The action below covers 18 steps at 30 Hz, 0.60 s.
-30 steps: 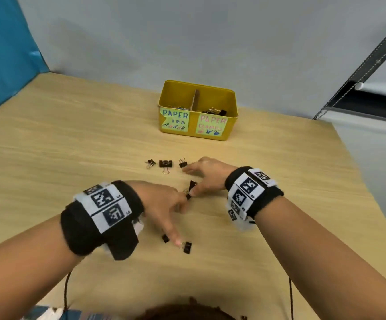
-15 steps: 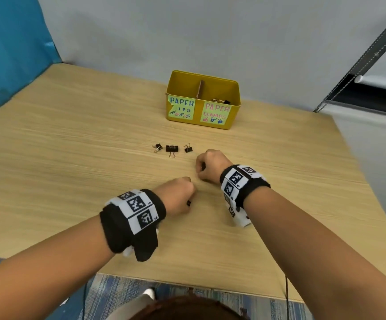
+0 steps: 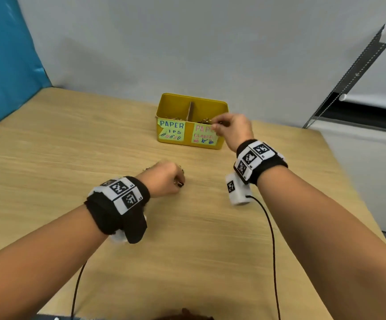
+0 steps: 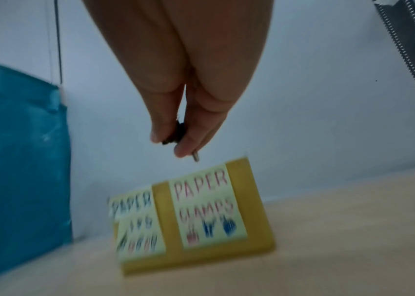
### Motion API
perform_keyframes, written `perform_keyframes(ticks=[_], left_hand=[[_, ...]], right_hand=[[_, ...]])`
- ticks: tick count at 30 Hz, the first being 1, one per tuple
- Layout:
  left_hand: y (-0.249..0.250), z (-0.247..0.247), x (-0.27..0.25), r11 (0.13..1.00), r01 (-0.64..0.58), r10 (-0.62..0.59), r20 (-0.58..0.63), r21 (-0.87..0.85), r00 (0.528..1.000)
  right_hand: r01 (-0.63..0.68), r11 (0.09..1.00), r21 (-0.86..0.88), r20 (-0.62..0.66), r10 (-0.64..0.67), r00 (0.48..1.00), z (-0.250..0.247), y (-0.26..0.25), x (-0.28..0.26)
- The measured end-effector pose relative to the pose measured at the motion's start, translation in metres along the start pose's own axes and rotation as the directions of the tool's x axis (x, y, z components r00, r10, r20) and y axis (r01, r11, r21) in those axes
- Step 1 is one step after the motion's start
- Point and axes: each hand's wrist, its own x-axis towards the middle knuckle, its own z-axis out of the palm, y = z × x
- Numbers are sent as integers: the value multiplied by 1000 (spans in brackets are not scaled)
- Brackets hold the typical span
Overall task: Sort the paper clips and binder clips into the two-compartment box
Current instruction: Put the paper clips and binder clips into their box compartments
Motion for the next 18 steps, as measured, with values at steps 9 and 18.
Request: perform_keyframes(ticks=[9,18], left_hand=[[28,-104,100,989,-109,57,-411,-105,910],[-11,-90,127,997,-45,20,-329,-68,944]], right_hand=[[-1,999,44,-74,5,997,-6,-9,75],[176,982,-71,85,-170,982,30,21,36]])
